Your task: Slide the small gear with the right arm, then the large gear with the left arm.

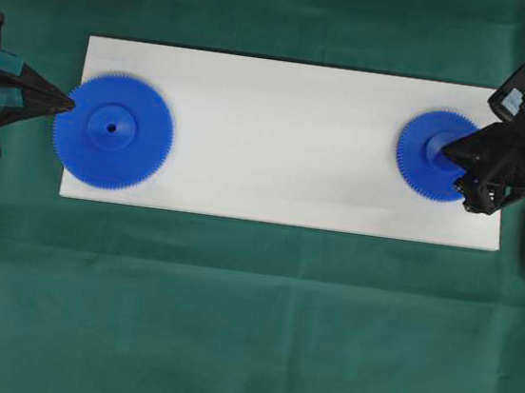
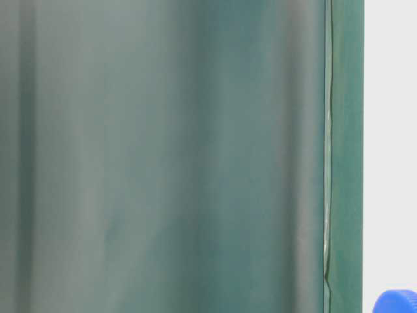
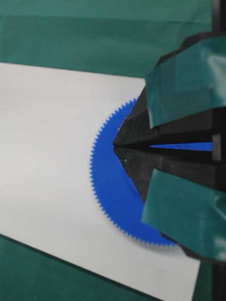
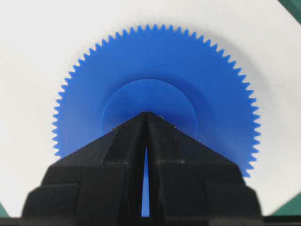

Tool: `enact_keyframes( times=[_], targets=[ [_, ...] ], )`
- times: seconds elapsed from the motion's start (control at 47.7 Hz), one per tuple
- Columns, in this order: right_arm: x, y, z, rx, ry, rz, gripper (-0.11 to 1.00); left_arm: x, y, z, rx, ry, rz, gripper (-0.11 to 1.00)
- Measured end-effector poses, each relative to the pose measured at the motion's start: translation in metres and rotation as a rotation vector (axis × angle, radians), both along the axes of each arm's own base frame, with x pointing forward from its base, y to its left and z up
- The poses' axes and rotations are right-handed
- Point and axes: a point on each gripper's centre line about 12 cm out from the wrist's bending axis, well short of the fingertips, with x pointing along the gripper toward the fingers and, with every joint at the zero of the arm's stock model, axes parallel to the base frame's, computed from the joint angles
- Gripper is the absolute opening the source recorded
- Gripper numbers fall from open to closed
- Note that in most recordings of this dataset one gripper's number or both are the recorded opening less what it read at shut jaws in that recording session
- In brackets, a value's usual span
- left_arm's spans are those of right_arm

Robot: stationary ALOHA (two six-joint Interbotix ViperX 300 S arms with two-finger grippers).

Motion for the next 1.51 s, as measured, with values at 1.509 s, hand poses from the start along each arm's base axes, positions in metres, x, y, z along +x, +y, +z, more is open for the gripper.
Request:
enact_keyframes(
  times=[1.509],
  targets=[
    [0.010,0.004,0.084,-0.345,-0.360,0.240,0.50,0.009,0.002,-0.013,-0.009,0.053,0.000,0.00]
  ],
)
